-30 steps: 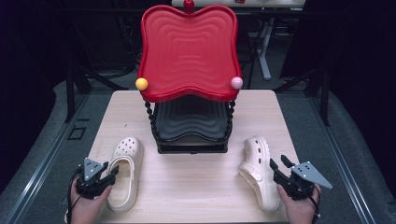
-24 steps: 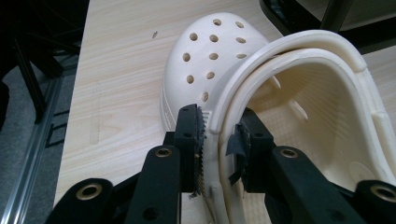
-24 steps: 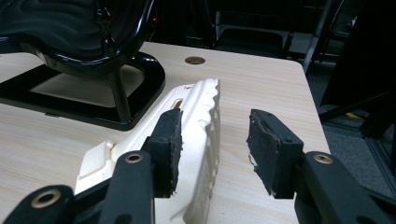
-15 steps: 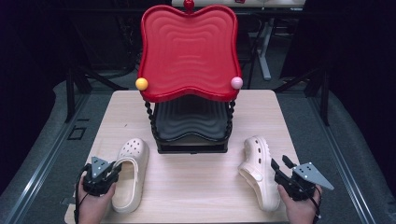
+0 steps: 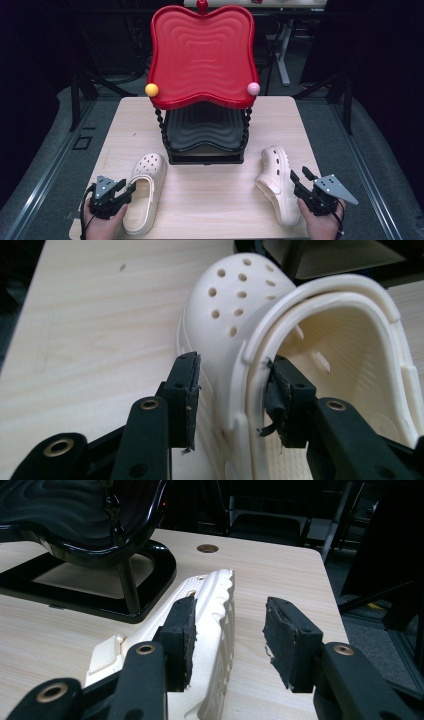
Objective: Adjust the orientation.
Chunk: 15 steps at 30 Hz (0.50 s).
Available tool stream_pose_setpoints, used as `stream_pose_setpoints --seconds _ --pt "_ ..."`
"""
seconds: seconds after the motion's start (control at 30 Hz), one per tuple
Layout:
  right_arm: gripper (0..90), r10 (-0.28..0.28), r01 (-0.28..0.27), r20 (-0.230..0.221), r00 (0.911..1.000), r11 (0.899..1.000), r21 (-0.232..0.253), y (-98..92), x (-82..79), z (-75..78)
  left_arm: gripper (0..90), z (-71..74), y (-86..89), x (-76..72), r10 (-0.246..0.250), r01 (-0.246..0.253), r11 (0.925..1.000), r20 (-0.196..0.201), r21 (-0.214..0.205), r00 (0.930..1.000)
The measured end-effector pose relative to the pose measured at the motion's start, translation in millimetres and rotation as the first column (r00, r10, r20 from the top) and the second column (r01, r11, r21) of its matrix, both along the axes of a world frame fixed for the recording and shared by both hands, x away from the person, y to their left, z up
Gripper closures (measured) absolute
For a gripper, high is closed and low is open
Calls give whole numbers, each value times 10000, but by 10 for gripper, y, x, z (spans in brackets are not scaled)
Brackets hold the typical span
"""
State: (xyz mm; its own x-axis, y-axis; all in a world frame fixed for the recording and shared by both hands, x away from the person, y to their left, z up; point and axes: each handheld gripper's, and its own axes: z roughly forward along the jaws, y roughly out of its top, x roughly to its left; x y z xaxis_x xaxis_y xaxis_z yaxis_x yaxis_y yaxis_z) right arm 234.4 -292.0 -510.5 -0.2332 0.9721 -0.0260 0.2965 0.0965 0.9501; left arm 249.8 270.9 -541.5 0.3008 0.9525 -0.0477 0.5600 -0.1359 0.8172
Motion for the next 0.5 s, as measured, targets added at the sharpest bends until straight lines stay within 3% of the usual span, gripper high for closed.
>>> stream_pose_setpoints --seconds 0.1,0.27,0.3,0.33,0.5 --pt "545 2 -1 97 10000 10000 -76 47 -23 28 669 -9 3 -21 44 -58 9989 -311 -462 9995" --pt "551 202 -196 116 9997 9985 -506 142 -65 76 721 7 -50 -29 61 -66 9998 -311 -180 9995" --pt "610 309 -290 209 9993 9958 -865 190 -92 107 724 11 -49 -29 27 -31 9999 -319 -125 9995" --pt "610 309 -290 209 9993 9958 -865 190 -92 107 724 14 -46 -27 20 -25 9999 -372 -125 9993" --pt "822 948 -958 -144 9954 9875 -1248 276 -120 134 727 10 -13 10 -64 40 9988 -487 -492 9988"
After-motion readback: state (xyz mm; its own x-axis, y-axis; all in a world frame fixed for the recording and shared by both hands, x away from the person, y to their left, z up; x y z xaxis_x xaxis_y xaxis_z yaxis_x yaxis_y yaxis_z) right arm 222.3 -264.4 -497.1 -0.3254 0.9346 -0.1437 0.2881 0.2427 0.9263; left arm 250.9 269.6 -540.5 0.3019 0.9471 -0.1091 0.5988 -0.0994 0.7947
